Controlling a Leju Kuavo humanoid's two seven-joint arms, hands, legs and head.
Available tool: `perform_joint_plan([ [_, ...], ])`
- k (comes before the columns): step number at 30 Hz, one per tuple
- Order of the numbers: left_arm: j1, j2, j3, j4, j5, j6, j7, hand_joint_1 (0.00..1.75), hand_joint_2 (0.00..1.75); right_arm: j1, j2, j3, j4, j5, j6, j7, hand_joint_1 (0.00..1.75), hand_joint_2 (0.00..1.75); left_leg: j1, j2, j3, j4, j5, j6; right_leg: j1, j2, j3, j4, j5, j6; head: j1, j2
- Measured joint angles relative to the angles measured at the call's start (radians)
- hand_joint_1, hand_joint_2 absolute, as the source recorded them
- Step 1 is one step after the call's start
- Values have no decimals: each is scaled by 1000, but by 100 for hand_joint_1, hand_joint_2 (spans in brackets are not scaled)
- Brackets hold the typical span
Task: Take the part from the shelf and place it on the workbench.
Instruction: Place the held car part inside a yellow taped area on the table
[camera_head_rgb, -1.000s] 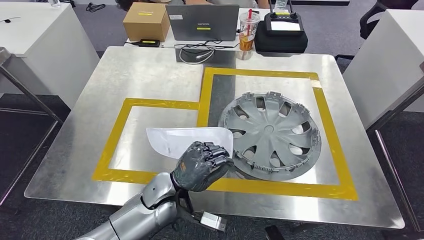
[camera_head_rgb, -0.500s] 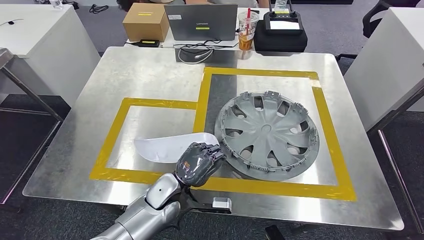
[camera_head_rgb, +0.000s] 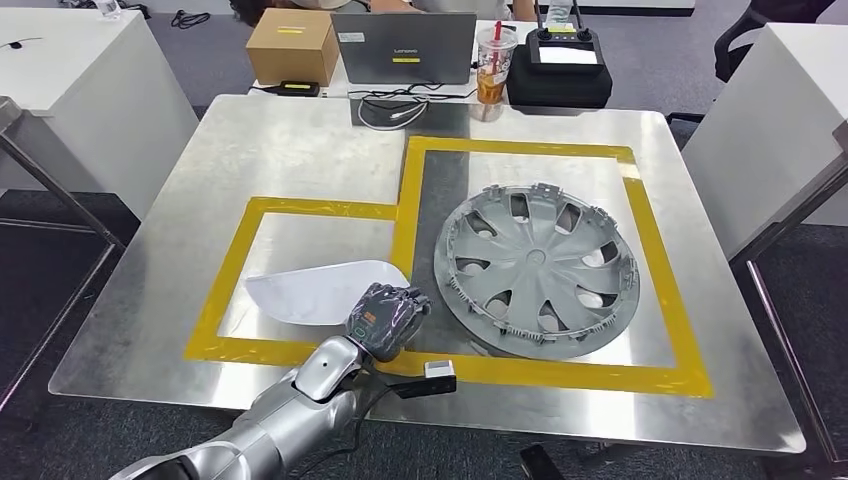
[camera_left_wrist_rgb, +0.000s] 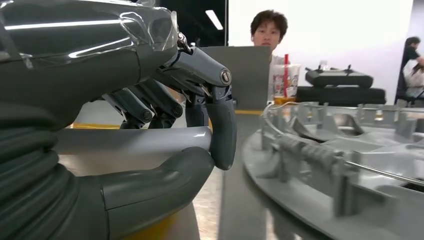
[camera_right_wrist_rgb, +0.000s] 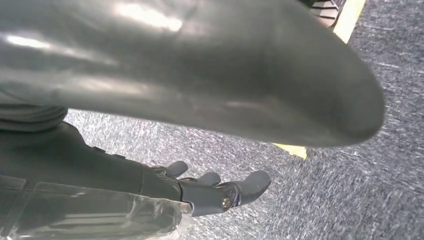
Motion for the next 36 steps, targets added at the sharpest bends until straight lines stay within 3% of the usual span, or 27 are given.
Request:
perform_joint_plan([
  [1,-7,-4,-1,10,5,-9,7,175,175,-1,0,0,0,1,0,1,0,0,3,1,8,-13,8,5,2,-1,-15,33,-18,-2,1,0],
  [3,-15,-9,-2,30,15,-25,19,175,175,0,-2,0,2,3,1,4,0,0,4,3,11,-22,16,12,2,-1,-69,154,-75,-10,3,0],
  [5,-19,-12,-2,46,25,-34,32,175,175,1,-2,-1,4,7,1,10,0,0,2,3,9,-21,17,12,2,-2,-109,248,-107,-7,3,0],
  [6,-22,-13,-2,54,32,-38,38,175,175,2,-3,-1,5,10,1,12,0,0,2,2,8,-20,17,11,1,-2,-104,245,-102,0,4,0],
  [7,-26,-14,-1,61,37,-41,44,175,175,1,-3,-1,5,13,1,15,0,0,3,2,9,-17,16,9,-1,-3,-77,198,-81,9,4,0],
  [9,-35,-16,0,72,44,-48,56,175,175,-2,-4,-2,6,18,7,19,0,0,1,-1,6,-4,10,0,-4,-5,1,55,-35,22,4,0],
  [11,-44,-16,6,80,51,-54,73,175,175,-8,-7,-2,6,25,32,27,0,0,-3,-3,-1,9,3,-11,-3,-6,40,-15,-17,12,3,0],
  [13,-51,-16,16,90,62,-61,94,175,175,-15,-12,-2,6,34,60,35,0,0,-3,-3,-4,13,0,-18,-1,-5,41,-14,-15,-7,1,0],
  [15,-56,-14,27,98,73,-63,111,175,175,-19,-18,-3,6,43,72,39,0,0,0,-3,-10,30,-13,-26,-5,-5,40,-16,-11,-18,1,0],
  [17,-59,-13,41,106,86,-63,123,175,175,-23,-23,-6,6,54,77,42,0,0,5,-2,-47,116,-69,-38,-7,-6,37,-17,-6,-26,-1,0],
  [18,-60,-12,48,110,93,-63,127,175,175,-24,-25,-9,6,60,79,44,0,0,6,-2,-79,186,-107,-43,-5,-6,34,-17,-4,-29,-2,0],
  [20,-61,-10,62,115,105,-63,130,175,175,-24,-26,-15,6,69,83,49,0,0,8,-2,-132,299,-150,-45,0,-5,28,-17,0,-34,-3,0],
  [21,-63,-9,69,118,111,-63,131,175,175,-24,-27,-16,6,73,84,51,0,0,8,-2,-136,311,-146,-41,3,-5,26,-17,1,-36,-3,0],
  [22,-66,-9,76,119,117,-64,132,175,175,-23,-27,-18,6,77,86,54,0,0,5,-2,-118,278,-124,-32,9,-4,25,-17,2,-38,-3,0],
  [25,-80,-7,98,121,132,-65,133,175,175,-25,-22,-23,6,88,89,57,0,0,-19,-4,-11,73,-41,28,21,-2,26,-19,8,-40,2,0],
  [26,-84,-4,106,123,135,-65,133,131,175,-26,-20,-24,5,92,91,57,0,0,-28,-4,8,33,-30,43,20,-1,26,-21,10,-38,4,0],
  [27,-88,-1,113,124,137,-64,133,87,175,-27,-17,-25,5,95,91,57,0,0,-34,-3,14,16,-28,51,17,0,26,-23,12,-34,7,0],
  [29,-89,4,126,127,142,-61,134,0,175,-27,-14,-26,4,100,92,57,0,0,-34,-2,23,-6,-12,56,16,1,26,-30,19,-26,5,0],
  [31,-88,6,138,130,150,-58,134,0,87,-28,-15,-27,4,104,92,57,0,0,-26,-2,39,-45,16,61,19,0,10,-5,5,-27,6,0],
  [33,-82,6,149,135,157,-56,134,0,0,-29,-21,-28,4,107,92,57,0,0,-19,-1,40,-64,36,54,17,0,-40,96,-46,-31,8,0],
  [35,-69,9,161,141,165,-55,134,0,0,-29,-28,-30,4,111,92,58,0,0,-15,-2,28,-62,42,44,6,-1,-98,215,-91,-23,7,0],
  [36,-64,11,167,144,170,-53,134,0,0,-27,-32,-33,5,113,93,58,0,0,-12,-2,22,-58,41,38,-1,-2,-109,236,-95,-12,7,0],
])
